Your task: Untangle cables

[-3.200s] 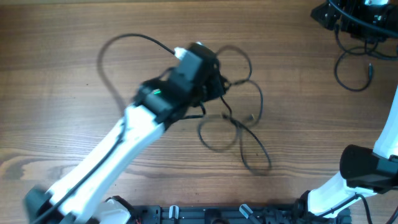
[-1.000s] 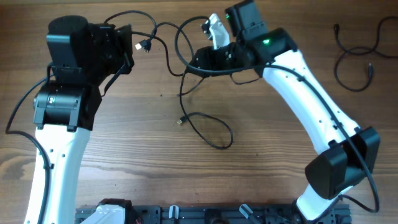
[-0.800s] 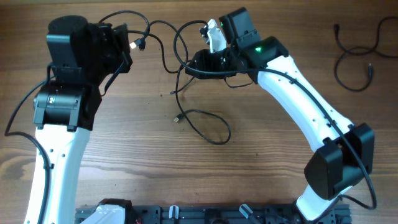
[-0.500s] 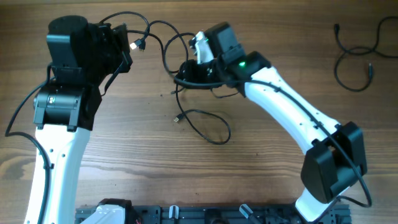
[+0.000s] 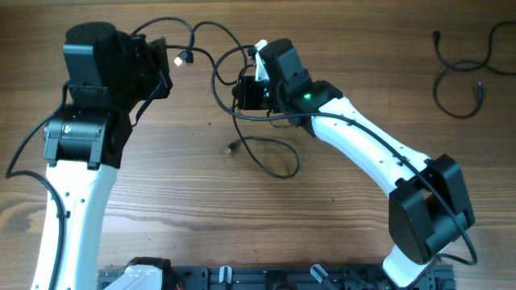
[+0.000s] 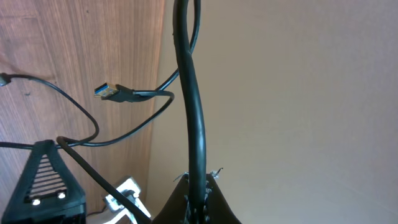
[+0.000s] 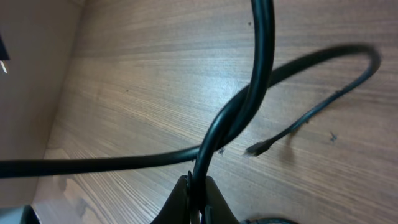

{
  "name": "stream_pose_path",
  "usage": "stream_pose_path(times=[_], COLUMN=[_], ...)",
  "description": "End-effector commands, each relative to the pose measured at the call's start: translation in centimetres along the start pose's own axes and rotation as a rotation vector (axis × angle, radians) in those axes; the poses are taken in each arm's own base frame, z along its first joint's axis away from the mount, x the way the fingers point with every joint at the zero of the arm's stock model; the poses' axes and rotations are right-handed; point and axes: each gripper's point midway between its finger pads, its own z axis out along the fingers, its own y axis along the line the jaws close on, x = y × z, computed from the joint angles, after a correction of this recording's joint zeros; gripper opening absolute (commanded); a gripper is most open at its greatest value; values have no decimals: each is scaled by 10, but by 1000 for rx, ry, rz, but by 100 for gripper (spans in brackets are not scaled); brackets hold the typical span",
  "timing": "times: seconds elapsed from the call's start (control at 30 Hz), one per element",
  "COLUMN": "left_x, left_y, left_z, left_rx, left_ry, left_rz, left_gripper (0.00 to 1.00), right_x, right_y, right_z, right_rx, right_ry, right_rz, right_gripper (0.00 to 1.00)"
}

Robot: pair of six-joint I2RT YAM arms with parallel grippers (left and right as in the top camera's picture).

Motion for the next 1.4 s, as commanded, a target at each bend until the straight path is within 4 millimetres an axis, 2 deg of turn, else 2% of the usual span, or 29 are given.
stream_pose_path(times=[0.0, 0.1, 0.13, 0.2, 0.23, 0.27, 0.33, 0.43, 0.5, 0.6, 0.67, 0.7, 0.77, 0.87, 0.9, 0.97, 1.03, 1.13, 1.27, 1.37], left_x=[0, 6, 6, 7, 7, 7, 6, 5, 1, -16, -28, -36, -51, -76, -81, -89, -93, -98, -106, -108], left_y=[-4, -4, -4, -3, -3, -3, 0, 4, 8, 15, 19, 24, 37, 64, 74, 92, 105, 112, 111, 103], left_z=[-1, -1, -1, -1, -1, -1, -1, -1, 0, -1, -1, 0, 0, 1, 3, 10, 18, 29, 36, 40], left_rx=[10, 5, 4, 3, 2, 0, -11, -27, -39, -65, -83, -106, -171, -321, -375, -475, -542, -593, -616, -605], left_ry=[-1, 34, 33, 37, 40, 40, 36, 27, 6, -88, -151, -191, -260, -366, -381, -385, -375, -365, -381, -378], left_rz=[-15, -40, -40, -39, -39, -39, -40, -42, -44, -9, 73, 110, 188, 312, 349, 406, 451, 532, 630, 733], left_gripper=[4, 4, 4, 4, 4, 4, 4, 4, 4, 4, 4, 4, 4, 4, 4, 4, 4, 4, 4, 4], right_x=[-2, 1, 3, 6, 8, 10, 7, 0, -8, -24, -29, -29, -27, -19, -15, -12, -14, -31, -56, -61], right_y=[1, -3, -5, -10, -14, -16, -13, 2, 23, 46, 64, 73, 99, 126, 136, 143, 140, 109, 42, -15], right_z=[3, 9, 13, 22, 28, 30, 28, 12, -19, -87, -140, -160, -220, -284, -303, -327, -341, -347, -340, -319], right_rx=[-18, -13, -10, -5, -3, 1, -11, -47, -101, -139, -205, -247, -379, -531, -590, -650, -654, -564, -346, -159], right_ry=[-10, -2, 2, 13, 16, 22, 15, -4, -20, -87, -128, -140, -191, -251, -263, -278, -301, -353, -413, -389], right_rz=[-48, -65, -64, -58, -57, -55, -58, -70, -109, -162, -204, -229, -293, -373, -412, -420, -411, -345, -196, -72], right_gripper=[5, 27, 27, 27, 20, 5, 4, 4, 4, 4, 4, 4, 4, 4, 4, 4, 4, 4, 5, 4])
